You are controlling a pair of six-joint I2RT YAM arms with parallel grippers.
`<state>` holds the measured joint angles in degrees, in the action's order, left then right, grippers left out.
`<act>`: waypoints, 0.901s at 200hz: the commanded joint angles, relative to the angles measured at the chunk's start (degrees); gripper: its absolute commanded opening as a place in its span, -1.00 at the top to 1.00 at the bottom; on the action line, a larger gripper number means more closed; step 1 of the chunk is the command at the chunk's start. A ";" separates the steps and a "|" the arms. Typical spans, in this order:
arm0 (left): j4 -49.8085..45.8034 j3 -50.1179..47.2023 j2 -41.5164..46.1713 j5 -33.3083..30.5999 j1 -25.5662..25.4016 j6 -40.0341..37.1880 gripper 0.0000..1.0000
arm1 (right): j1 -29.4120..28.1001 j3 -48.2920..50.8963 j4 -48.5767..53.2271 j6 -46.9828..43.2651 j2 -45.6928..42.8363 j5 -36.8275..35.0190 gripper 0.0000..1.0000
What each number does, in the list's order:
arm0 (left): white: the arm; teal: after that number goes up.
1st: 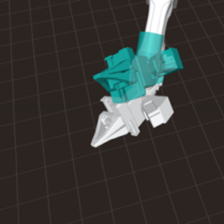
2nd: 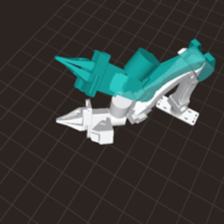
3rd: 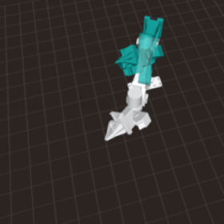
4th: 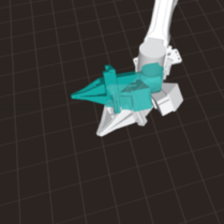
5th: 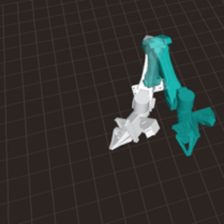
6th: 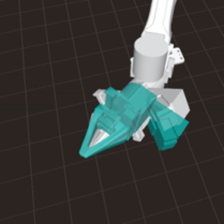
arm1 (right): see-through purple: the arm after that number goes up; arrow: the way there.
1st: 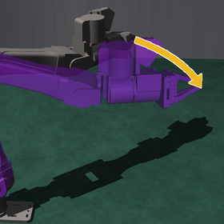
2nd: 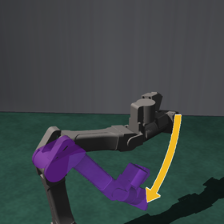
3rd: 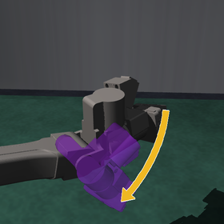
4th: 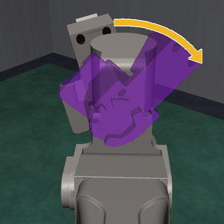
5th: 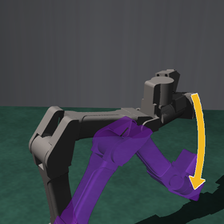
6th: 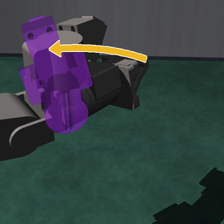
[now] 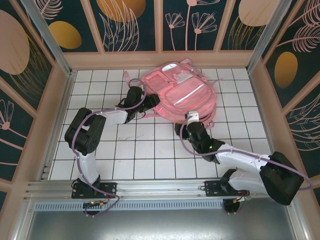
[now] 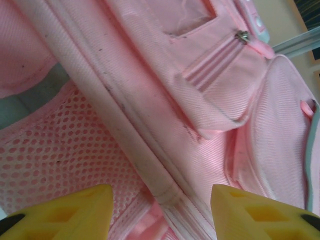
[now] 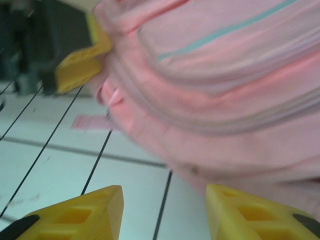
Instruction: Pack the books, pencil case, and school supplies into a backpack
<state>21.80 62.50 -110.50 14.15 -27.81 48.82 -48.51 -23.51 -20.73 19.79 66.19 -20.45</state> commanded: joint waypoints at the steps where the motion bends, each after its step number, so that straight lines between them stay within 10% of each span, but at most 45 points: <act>1: -0.99 2.70 -2.32 0.73 0.03 3.46 -0.06 | -4.07 3.52 -13.01 2.23 3.06 -5.47 0.02; 51: 3.07 1.95 -3.05 2.30 0.02 7.38 1.00 | -6.94 3.35 -30.99 2.01 18.63 -5.22 0.02; 180: 4.90 -2.10 7.67 -3.27 -4.73 16.37 1.00 | -8.44 -3.73 -50.54 0.43 42.68 -12.03 0.17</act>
<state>23.29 60.29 -105.36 9.91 -31.75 63.44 -56.64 -25.06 -66.74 20.40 106.32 -29.80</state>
